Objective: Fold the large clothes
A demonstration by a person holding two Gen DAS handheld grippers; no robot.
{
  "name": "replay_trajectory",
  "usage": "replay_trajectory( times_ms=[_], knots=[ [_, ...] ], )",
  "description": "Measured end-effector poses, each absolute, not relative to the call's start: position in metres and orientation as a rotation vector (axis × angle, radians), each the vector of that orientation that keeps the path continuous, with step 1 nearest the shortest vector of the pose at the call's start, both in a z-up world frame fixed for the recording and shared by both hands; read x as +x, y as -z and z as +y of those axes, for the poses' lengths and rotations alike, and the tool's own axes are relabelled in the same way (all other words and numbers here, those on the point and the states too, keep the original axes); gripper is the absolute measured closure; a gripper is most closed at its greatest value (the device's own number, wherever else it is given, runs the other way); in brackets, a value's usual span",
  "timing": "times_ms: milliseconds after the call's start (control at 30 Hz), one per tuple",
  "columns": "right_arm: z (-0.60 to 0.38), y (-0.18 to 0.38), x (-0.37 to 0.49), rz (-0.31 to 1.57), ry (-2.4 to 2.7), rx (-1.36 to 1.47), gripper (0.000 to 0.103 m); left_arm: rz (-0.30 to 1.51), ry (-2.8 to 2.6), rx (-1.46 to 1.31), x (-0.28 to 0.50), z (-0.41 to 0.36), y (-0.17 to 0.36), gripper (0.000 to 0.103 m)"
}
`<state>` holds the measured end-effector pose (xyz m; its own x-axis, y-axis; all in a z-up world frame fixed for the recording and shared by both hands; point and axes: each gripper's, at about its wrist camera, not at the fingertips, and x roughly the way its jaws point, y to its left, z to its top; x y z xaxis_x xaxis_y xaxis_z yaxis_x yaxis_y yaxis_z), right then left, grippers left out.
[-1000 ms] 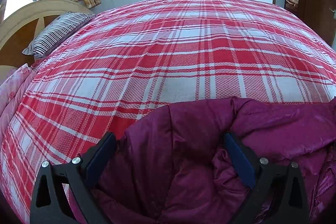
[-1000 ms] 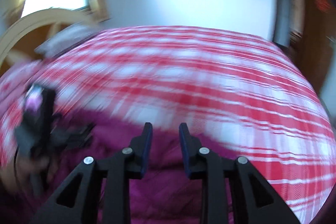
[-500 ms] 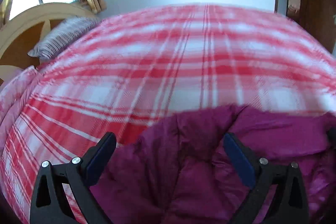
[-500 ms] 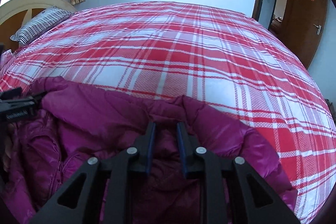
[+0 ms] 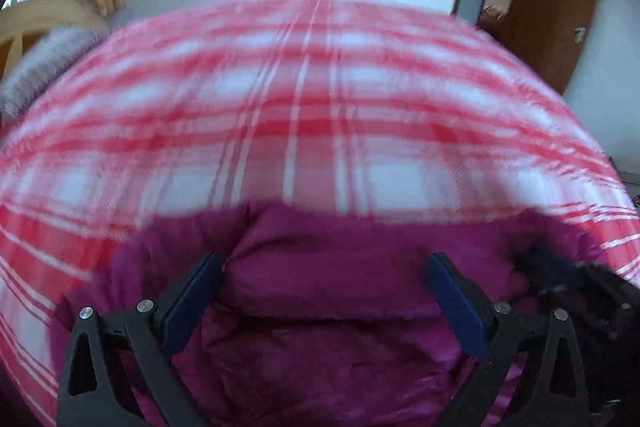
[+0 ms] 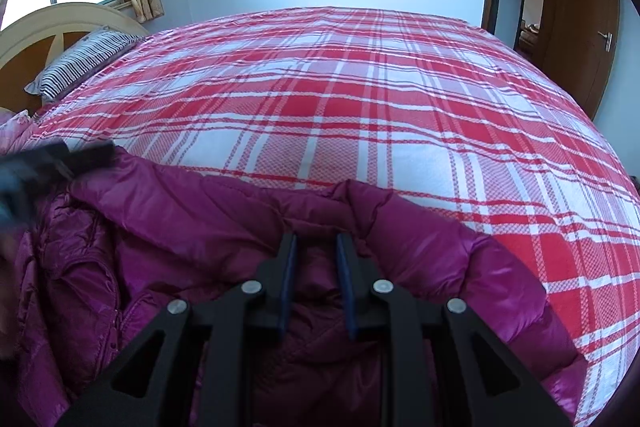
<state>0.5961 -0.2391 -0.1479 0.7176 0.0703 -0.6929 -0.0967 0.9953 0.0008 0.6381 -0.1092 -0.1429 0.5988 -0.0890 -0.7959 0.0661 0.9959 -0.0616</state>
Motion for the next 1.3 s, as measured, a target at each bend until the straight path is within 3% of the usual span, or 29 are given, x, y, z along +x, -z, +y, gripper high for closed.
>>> replay_trajectory(
  times_ms=[233, 1300],
  knots=[
    [-0.239, 0.149, 0.597, 0.77, -0.095, -0.046, 0.079, 0.96, 0.078, -0.027, 0.642, -0.11, 0.164, 0.001],
    [-0.228, 0.152, 0.602, 0.792, -0.06, -0.111, 0.079, 0.933, 0.05, 0.011, 0.642, -0.114, 0.167, 0.001]
  ],
)
